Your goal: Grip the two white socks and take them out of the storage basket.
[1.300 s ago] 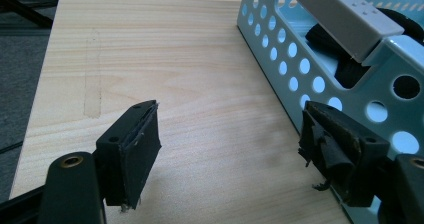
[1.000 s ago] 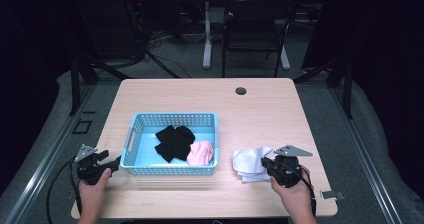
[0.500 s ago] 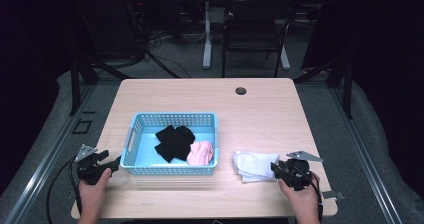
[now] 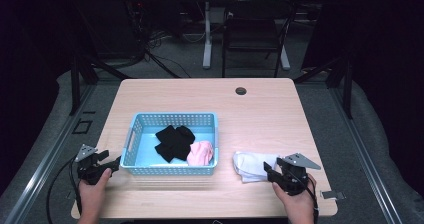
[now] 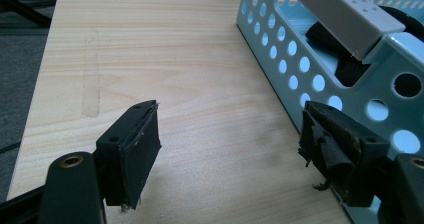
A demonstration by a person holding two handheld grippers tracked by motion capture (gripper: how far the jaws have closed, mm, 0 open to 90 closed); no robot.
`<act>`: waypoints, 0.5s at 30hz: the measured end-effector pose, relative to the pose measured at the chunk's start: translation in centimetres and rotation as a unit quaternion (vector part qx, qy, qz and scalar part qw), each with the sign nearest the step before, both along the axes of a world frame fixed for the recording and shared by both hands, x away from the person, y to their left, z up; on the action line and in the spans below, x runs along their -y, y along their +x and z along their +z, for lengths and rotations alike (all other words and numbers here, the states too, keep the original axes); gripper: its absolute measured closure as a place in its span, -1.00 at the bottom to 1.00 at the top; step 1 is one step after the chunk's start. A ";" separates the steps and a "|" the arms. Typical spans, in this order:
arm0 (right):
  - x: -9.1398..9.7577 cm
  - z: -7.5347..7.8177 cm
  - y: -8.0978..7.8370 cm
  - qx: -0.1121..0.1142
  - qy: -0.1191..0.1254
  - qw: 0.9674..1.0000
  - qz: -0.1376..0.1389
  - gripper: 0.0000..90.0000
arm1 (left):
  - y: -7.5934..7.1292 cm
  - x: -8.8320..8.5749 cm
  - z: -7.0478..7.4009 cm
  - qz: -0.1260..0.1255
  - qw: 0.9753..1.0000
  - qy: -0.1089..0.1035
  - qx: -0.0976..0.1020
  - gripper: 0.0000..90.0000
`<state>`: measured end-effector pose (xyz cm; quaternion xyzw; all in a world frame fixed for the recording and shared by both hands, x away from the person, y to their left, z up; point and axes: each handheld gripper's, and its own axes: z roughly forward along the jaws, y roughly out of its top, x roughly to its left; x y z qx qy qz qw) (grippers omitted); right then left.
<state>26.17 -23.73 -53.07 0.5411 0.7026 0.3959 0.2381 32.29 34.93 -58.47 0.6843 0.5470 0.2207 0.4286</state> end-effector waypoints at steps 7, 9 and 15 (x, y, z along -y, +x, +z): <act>-1.9 -0.3 -0.2 0.010 -0.005 0.999 0.038 0.05 | 0.0 0.0 0.0 0.000 1.000 -0.001 -0.001 -0.47; -2.7 -0.8 -0.3 0.006 -0.014 0.999 0.050 0.05 | 0.0 -0.1 0.0 0.000 1.000 0.000 -0.002 -0.47; -3.2 -1.4 -0.2 -0.004 -0.019 0.998 0.054 0.05 | 0.0 -0.1 0.0 0.003 1.000 -0.004 0.003 -0.47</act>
